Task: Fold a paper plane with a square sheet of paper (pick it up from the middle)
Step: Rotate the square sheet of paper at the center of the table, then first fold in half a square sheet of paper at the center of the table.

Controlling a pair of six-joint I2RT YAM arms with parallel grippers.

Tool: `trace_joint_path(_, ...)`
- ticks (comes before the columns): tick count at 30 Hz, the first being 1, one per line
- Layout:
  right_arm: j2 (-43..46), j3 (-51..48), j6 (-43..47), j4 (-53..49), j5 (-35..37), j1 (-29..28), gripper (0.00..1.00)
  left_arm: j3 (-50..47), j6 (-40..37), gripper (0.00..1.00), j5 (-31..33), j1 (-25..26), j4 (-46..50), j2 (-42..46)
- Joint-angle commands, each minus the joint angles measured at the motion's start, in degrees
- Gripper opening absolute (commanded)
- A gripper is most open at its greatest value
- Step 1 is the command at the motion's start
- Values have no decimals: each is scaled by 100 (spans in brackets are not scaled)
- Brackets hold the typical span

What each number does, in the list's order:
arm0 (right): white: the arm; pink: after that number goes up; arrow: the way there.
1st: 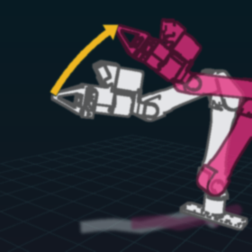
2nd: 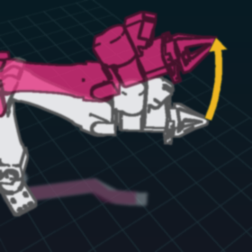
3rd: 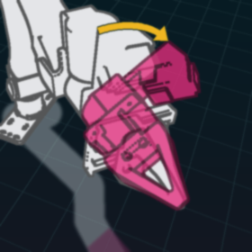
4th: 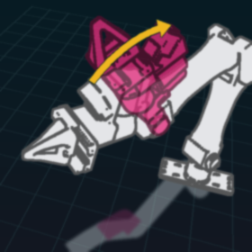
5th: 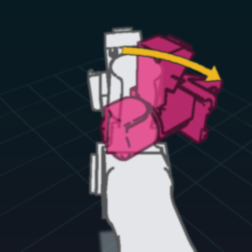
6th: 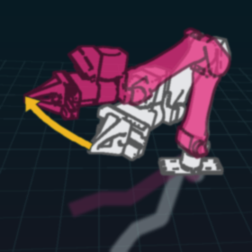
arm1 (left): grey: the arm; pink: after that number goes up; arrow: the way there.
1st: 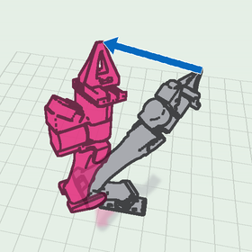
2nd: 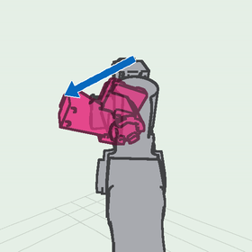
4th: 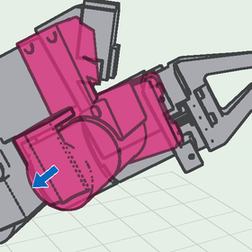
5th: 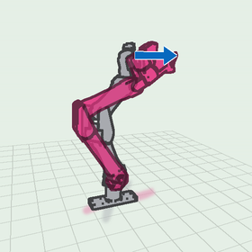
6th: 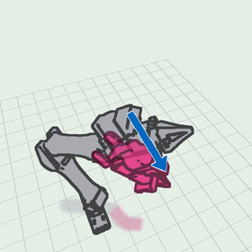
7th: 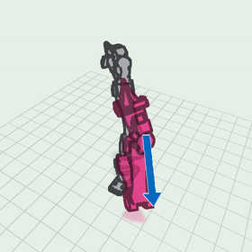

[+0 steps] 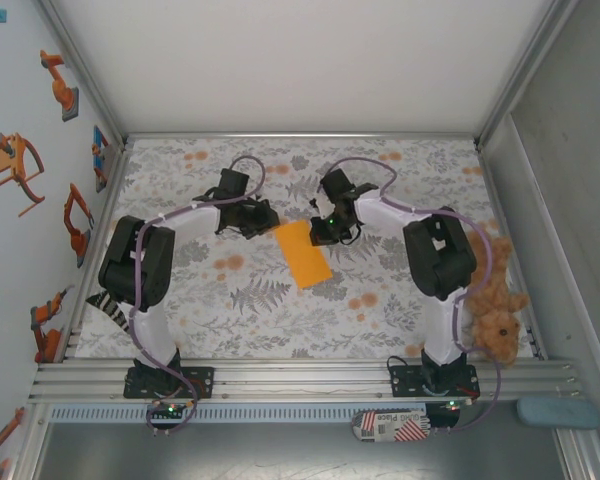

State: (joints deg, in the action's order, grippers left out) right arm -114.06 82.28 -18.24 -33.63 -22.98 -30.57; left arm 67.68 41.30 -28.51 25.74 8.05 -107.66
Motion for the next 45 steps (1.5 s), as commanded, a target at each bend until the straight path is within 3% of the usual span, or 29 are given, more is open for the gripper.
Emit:
trace_joint_path(1,870,-141,-609,273,288,7,11,-13,164,8,-173,-13,-261,-56)
trace_joint_path(4,1214,-523,-1209,466,621,7,20,-18,263,8,-276,11,-390,-206)
trace_joint_path(12,1615,-1562,-2310,1371,266,-219,29,-112,304,8,-260,59,-495,-379)
trace_joint_path(25,438,-1253,-2807,2165,-157,-1018,7,-180,379,7,-233,65,-579,-678)
trace_joint_path(45,-385,-1026,-2756,2212,-277,-1037,0,-383,302,7,-283,77,-551,-435)
